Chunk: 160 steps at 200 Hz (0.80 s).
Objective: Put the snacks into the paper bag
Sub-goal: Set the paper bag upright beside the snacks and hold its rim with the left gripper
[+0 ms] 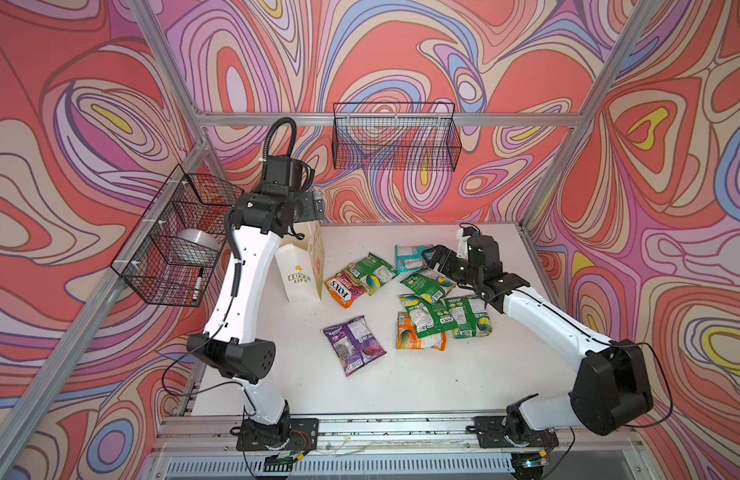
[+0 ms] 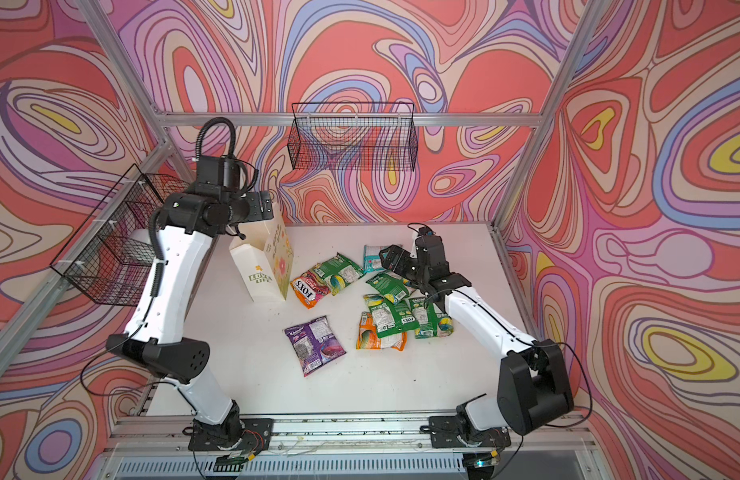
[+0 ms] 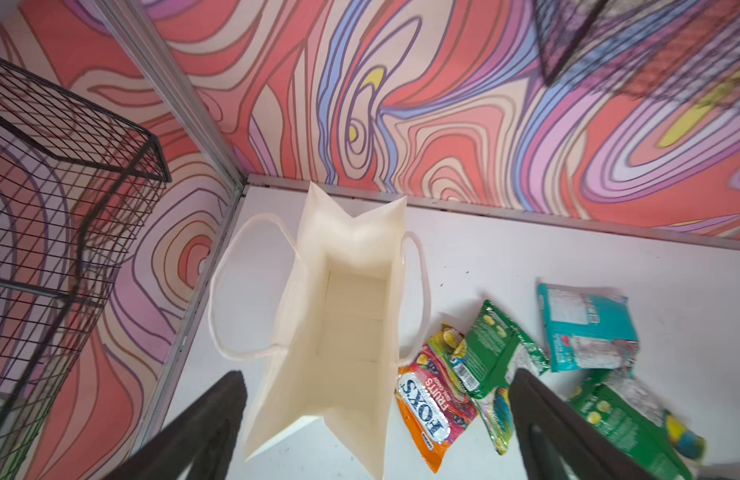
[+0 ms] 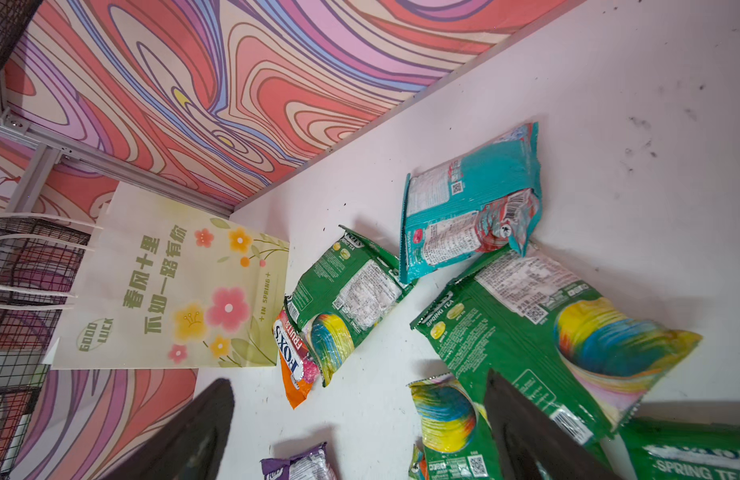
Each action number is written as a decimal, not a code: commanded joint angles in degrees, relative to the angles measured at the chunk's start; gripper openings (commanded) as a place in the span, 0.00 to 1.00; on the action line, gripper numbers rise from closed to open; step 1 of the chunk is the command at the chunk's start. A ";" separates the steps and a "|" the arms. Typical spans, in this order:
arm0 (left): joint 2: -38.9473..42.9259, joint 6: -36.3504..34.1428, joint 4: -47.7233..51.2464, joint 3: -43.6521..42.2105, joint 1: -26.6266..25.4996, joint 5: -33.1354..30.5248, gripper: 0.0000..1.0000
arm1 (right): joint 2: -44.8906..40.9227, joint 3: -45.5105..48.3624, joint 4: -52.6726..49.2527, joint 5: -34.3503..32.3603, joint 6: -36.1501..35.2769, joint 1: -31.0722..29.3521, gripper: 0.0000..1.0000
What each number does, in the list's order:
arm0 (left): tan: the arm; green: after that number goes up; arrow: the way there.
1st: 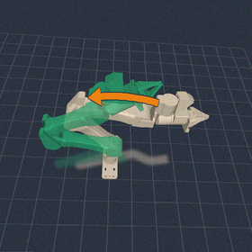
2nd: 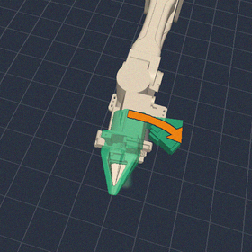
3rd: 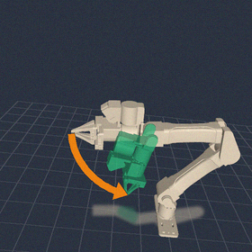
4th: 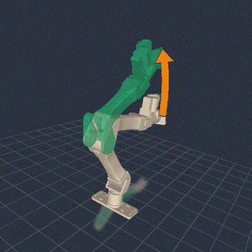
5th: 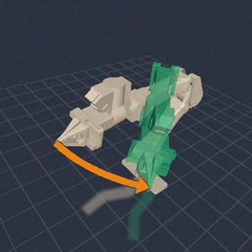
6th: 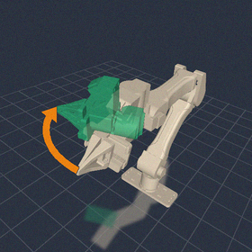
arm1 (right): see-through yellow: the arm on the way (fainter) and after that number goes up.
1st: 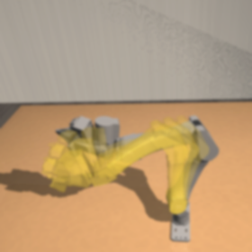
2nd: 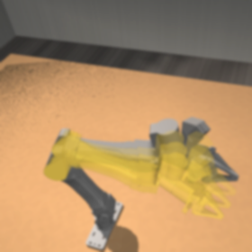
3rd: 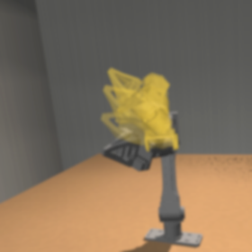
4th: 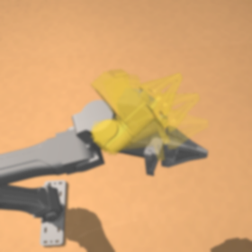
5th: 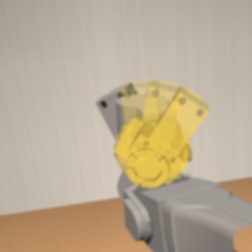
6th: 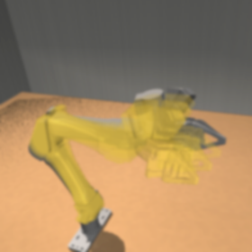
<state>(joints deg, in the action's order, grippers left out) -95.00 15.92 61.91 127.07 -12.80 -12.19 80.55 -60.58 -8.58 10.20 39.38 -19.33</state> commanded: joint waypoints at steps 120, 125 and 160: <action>1.88 3.30 -4.17 -19.76 14.29 14.83 1.00 | -20.51 3.31 -7.75 -6.74 -6.19 -0.35 0.98; -0.21 3.09 -3.53 -18.16 14.29 13.34 1.00 | -20.69 3.56 -7.89 -6.66 -6.16 -0.35 0.99; -9.07 1.67 -0.81 -9.01 14.23 7.23 0.95 | -22.25 4.98 -9.45 -6.99 -6.03 -0.36 0.98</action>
<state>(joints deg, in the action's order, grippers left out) -101.89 19.11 58.52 113.19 1.19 0.36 60.18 -56.84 -16.40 4.05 33.30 -19.33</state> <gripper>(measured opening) 0.981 0.985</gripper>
